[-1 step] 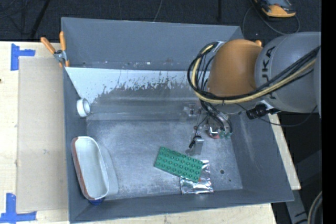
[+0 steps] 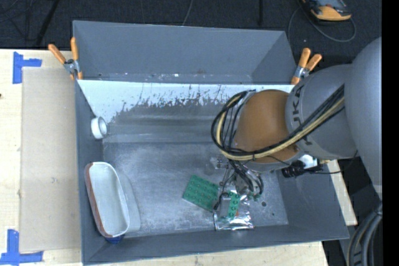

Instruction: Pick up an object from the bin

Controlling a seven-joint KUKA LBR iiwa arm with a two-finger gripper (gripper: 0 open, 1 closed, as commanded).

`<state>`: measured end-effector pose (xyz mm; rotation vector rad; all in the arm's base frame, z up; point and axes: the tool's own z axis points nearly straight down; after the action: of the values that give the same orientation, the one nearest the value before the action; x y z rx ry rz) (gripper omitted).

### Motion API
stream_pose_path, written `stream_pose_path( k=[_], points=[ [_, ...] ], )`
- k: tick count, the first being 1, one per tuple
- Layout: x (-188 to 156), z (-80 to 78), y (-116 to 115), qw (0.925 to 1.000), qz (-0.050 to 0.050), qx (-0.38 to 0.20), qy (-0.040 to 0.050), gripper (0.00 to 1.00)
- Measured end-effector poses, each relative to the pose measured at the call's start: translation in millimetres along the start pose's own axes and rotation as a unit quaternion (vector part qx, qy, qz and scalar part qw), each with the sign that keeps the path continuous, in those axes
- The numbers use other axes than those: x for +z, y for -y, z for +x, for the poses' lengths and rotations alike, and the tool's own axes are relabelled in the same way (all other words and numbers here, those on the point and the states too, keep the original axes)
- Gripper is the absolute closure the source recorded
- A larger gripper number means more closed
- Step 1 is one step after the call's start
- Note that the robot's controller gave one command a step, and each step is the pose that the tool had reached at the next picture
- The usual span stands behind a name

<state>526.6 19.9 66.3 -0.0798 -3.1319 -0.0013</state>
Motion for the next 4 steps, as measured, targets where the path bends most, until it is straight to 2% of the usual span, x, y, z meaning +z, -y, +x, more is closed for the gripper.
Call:
stream_pose_path(
  k=[1, 2, 3, 4],
  points=[
    [-33, 29.8, -14, 0.9933, 0.000, 0.115, 0.0030, 0.00],
    [-32, 35.1, -16, 0.9635, 0.000, 0.268, 0.0025, 0.00],
    [-2, 35.3, -16, 0.9356, 0.000, 0.353, 0.0016, 0.00],
    [-1, 35.9, -16, 0.9361, 0.000, 0.352, 0.0005, 0.00]
  ],
)
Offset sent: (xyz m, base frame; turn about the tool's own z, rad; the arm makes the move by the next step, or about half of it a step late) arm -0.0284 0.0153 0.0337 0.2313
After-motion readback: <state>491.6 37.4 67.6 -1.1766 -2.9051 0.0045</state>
